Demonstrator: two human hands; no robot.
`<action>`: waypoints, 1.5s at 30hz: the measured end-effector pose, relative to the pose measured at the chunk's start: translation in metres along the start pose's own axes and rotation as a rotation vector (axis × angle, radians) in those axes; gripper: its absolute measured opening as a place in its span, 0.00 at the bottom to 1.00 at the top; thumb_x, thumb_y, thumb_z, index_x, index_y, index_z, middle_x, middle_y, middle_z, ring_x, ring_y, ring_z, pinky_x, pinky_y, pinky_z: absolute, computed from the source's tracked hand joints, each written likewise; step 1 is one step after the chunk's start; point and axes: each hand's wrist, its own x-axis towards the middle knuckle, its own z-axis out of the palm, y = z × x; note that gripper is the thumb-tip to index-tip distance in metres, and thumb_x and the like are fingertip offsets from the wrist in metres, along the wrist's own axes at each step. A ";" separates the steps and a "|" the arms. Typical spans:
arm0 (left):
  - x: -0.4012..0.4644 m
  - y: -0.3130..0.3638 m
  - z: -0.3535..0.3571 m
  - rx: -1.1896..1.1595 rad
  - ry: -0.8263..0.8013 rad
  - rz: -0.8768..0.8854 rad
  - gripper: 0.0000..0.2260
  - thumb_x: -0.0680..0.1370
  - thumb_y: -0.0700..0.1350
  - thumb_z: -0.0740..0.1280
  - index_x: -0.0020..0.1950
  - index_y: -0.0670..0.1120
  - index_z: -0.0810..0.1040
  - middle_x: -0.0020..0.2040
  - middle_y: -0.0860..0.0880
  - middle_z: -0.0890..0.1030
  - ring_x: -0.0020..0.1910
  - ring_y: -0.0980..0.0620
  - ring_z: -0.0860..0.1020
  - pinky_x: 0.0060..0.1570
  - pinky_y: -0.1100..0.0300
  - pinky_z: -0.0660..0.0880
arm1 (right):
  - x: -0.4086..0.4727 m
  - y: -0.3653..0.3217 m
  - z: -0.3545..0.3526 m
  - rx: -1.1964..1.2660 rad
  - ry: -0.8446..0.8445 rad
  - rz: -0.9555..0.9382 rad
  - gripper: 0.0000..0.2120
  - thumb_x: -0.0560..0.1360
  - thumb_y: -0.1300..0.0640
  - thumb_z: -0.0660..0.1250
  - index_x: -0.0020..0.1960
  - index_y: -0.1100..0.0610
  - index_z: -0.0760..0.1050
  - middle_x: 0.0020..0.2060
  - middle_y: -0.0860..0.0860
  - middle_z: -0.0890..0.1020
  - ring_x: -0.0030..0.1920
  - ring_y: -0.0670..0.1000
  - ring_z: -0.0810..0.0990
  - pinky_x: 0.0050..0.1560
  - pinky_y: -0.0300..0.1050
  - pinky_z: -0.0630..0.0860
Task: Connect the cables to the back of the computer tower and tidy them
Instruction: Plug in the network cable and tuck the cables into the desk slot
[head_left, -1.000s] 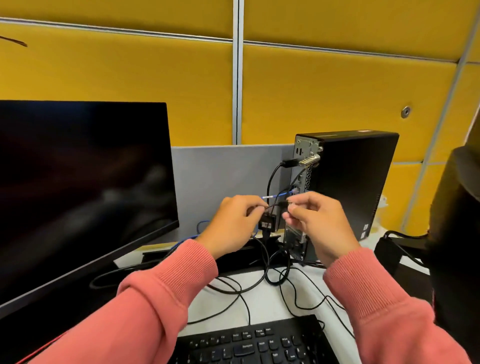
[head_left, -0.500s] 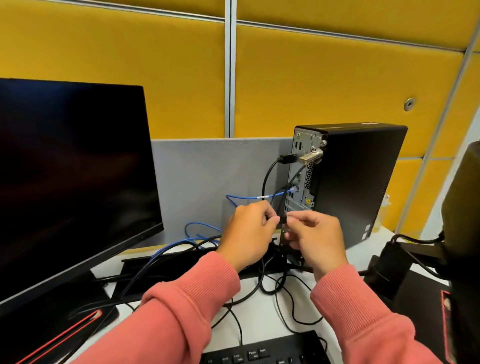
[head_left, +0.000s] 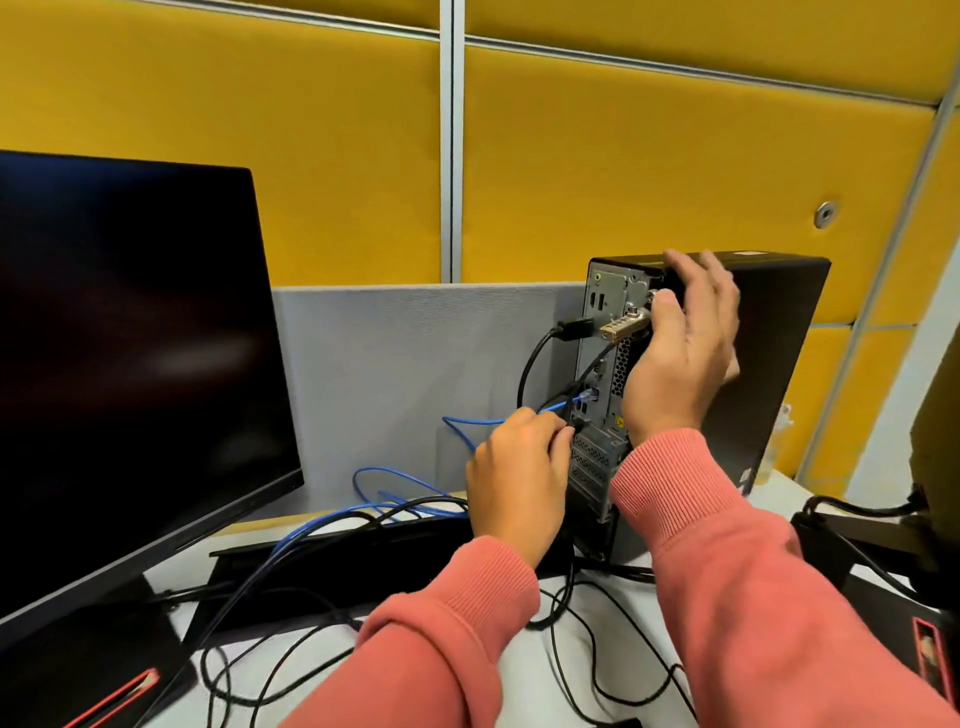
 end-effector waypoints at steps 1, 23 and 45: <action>0.000 0.000 0.002 -0.003 0.007 -0.006 0.09 0.82 0.55 0.66 0.49 0.53 0.82 0.45 0.54 0.81 0.42 0.47 0.81 0.42 0.48 0.79 | 0.002 0.004 0.000 -0.005 -0.003 -0.024 0.19 0.78 0.49 0.56 0.65 0.43 0.76 0.72 0.42 0.70 0.75 0.46 0.64 0.72 0.67 0.55; 0.009 -0.003 0.031 -0.338 0.145 -0.242 0.06 0.77 0.51 0.75 0.44 0.53 0.80 0.35 0.58 0.81 0.31 0.53 0.82 0.35 0.50 0.81 | 0.005 0.014 0.005 0.043 0.041 -0.098 0.21 0.71 0.59 0.60 0.61 0.45 0.75 0.66 0.45 0.72 0.71 0.49 0.66 0.67 0.66 0.63; 0.006 -0.005 0.042 -0.274 0.200 -0.021 0.03 0.79 0.44 0.72 0.49 0.51 0.85 0.40 0.54 0.85 0.37 0.51 0.82 0.38 0.51 0.80 | 0.006 0.012 0.006 -0.002 0.043 -0.096 0.21 0.71 0.59 0.58 0.61 0.46 0.75 0.66 0.45 0.72 0.73 0.51 0.64 0.68 0.67 0.61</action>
